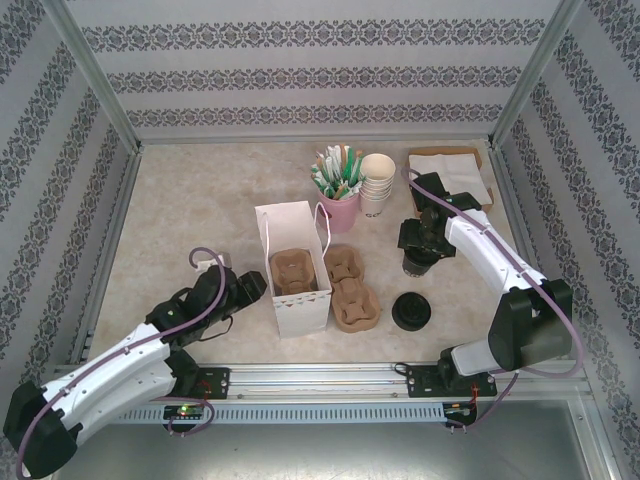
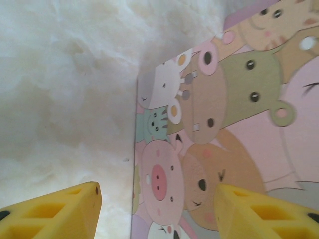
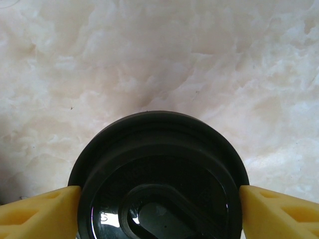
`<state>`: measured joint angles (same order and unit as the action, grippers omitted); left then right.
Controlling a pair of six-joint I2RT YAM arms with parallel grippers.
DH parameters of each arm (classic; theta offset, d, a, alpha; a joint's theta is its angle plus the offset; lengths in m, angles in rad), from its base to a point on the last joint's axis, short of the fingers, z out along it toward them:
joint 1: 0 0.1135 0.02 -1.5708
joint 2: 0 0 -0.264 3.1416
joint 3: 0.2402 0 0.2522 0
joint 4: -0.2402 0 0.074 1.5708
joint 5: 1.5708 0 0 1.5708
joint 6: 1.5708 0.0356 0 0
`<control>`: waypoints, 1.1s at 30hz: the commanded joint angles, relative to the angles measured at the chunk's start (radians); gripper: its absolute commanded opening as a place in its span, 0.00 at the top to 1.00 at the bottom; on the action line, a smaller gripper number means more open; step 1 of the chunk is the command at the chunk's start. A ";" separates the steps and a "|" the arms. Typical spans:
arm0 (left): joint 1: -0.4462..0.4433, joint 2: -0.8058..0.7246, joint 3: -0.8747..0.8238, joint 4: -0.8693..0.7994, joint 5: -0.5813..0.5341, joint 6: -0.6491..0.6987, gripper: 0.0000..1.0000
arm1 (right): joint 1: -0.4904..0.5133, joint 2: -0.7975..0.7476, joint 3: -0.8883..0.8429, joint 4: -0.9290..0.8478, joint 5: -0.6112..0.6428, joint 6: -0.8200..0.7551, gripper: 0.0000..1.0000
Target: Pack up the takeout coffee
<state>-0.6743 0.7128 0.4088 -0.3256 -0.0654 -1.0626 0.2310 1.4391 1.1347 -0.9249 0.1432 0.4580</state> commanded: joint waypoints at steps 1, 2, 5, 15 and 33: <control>-0.010 -0.018 0.047 -0.060 -0.035 0.038 0.38 | -0.009 0.009 -0.020 0.011 0.000 -0.001 0.21; -0.010 -0.019 0.055 -0.066 -0.034 0.040 0.38 | -0.009 0.010 -0.020 0.012 -0.001 0.000 0.22; -0.010 -0.026 0.077 -0.081 -0.039 0.051 0.38 | -0.010 0.010 -0.024 0.016 -0.003 -0.002 0.26; -0.009 -0.041 0.240 -0.179 -0.056 0.122 0.33 | -0.030 -0.018 -0.036 0.019 -0.034 0.010 0.29; -0.008 0.147 0.858 -0.506 -0.127 0.648 0.15 | -0.016 -0.130 0.047 -0.112 -0.044 -0.040 0.30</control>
<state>-0.6743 0.8387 1.1942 -0.7464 -0.1856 -0.5694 0.2054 1.3323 1.1378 -0.9768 0.0872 0.4419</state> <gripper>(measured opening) 0.847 0.707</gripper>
